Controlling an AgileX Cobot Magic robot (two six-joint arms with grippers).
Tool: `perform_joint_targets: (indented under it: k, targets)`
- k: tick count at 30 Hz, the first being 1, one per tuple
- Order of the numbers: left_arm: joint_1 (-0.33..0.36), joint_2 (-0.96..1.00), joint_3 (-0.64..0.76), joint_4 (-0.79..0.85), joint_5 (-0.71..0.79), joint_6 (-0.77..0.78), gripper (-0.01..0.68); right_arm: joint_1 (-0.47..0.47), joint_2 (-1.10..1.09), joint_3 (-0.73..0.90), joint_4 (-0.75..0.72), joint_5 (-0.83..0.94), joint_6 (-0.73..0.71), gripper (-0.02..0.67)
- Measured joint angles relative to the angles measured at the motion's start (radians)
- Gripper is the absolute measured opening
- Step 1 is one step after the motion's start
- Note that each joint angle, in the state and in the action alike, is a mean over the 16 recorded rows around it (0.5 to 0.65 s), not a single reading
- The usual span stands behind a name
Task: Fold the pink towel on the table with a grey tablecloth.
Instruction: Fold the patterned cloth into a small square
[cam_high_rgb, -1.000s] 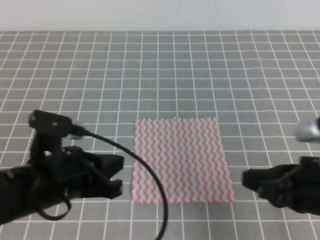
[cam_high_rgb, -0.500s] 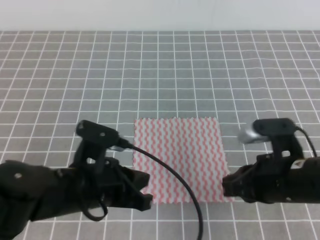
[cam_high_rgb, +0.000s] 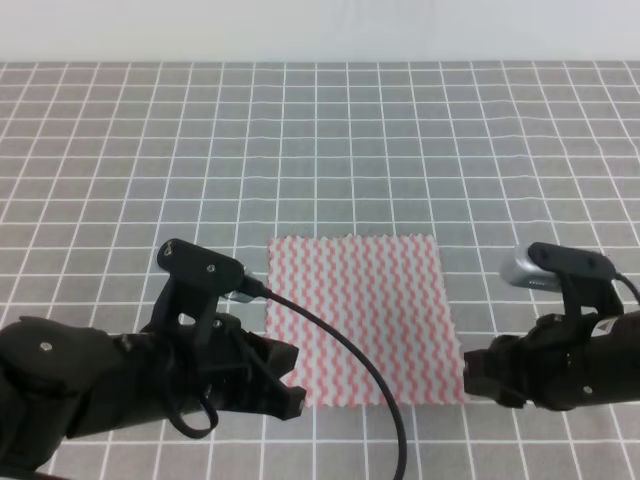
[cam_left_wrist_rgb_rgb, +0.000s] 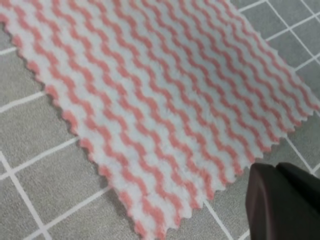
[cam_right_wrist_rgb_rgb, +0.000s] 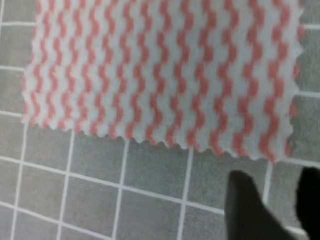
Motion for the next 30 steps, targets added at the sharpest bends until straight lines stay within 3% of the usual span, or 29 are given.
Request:
perform_joint_targets:
  k: [8,30]
  targets:
    - [0.0,0.006,-0.001,-0.001,-0.015,0.011,-0.004,-0.007,0.061,0.0,0.048,0.008,0.027,0.294]
    - [0.0,0.007,-0.001,-0.001,-0.022,0.039,-0.004,-0.008,0.172,-0.041,0.106,0.005,-0.008,0.29]
